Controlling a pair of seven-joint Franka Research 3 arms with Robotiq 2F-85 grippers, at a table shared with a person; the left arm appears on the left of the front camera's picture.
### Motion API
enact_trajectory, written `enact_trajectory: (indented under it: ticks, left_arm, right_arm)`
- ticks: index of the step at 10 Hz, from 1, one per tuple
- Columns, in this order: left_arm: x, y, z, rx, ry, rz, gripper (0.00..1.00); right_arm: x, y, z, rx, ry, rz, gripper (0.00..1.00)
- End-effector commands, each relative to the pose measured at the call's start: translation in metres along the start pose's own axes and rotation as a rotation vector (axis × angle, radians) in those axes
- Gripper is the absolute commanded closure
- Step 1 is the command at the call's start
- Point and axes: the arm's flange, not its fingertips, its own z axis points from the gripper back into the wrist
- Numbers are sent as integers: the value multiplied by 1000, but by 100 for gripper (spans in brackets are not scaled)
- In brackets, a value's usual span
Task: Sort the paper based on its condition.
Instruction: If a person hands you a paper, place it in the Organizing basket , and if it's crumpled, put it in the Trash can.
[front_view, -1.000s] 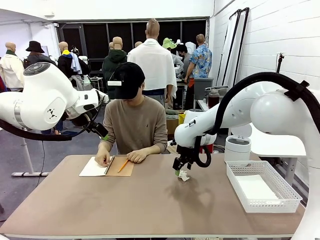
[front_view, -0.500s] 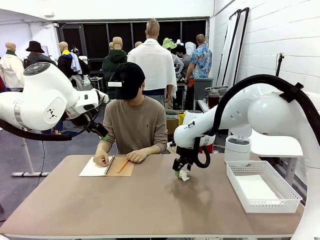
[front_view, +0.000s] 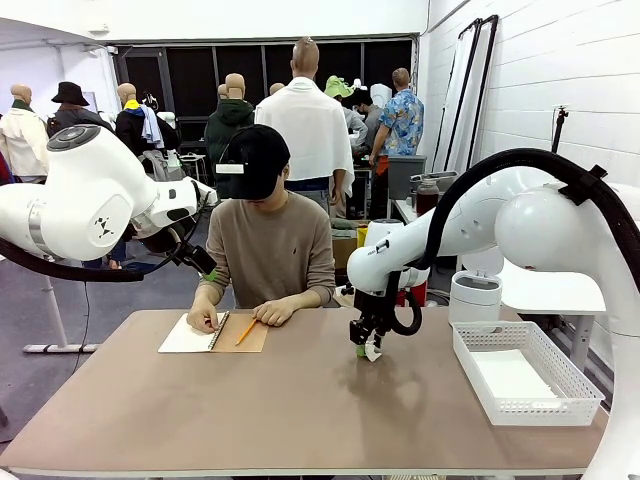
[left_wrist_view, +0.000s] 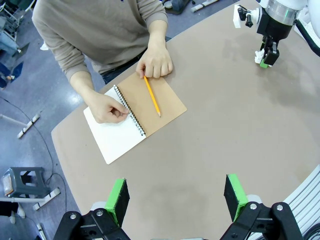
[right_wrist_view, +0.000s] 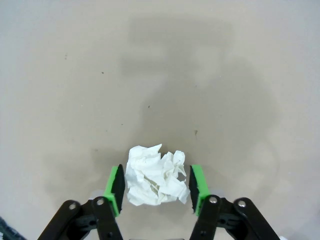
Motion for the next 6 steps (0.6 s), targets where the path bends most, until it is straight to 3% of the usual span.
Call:
enact_trajectory:
  ticks: [1, 2, 3, 6]
  left_arm:
    - [0, 1, 0, 0, 0, 2, 0]
    - [0, 1, 0, 0, 0, 2, 0]
    - [0, 1, 0, 0, 0, 2, 0]
    - [0, 1, 0, 0, 0, 2, 0]
  right_arm:
    - [9, 1, 0, -23, 12, -5, 62]
    - [9, 1, 0, -28, 9, -1, 78]
    - [9, 1, 0, -27, 7, 10, 86]
    - [7, 1, 2, -24, 7, 8, 86]
